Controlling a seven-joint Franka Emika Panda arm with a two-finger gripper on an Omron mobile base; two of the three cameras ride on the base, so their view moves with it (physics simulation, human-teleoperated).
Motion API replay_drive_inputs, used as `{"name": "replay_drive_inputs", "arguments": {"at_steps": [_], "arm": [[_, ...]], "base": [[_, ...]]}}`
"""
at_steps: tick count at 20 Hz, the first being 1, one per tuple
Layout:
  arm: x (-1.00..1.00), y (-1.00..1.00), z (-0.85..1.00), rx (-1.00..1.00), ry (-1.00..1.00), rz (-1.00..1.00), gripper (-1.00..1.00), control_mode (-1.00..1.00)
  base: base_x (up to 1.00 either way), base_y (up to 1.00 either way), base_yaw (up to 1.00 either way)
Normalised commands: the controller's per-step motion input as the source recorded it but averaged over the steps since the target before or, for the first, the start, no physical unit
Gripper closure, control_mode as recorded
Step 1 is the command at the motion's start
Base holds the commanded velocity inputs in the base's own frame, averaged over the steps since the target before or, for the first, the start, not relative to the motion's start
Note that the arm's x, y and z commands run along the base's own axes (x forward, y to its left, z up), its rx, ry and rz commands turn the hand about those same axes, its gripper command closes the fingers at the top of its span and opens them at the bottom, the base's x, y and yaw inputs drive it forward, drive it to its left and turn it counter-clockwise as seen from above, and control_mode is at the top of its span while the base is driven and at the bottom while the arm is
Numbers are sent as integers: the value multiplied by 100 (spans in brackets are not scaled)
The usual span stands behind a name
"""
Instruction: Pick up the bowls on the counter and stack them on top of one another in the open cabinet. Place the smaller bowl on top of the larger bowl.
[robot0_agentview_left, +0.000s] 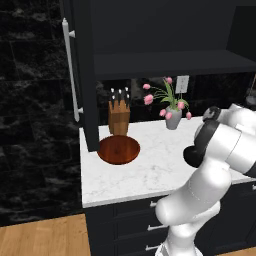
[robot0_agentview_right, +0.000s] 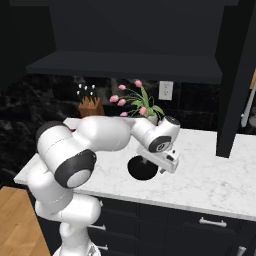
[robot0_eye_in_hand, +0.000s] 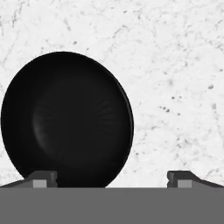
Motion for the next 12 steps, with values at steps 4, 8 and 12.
{"name": "replay_drive_inputs", "arguments": {"at_steps": [4, 8, 12], "arm": [[16, 0, -30, 0, 3, 0, -100, -100], [16, 0, -31, 0, 2, 0, -100, -100], [6, 0, -30, 0, 1, 0, -100, -100]], "base": [[0, 0, 0], [0, 0, 0], [0, 0, 0]]}}
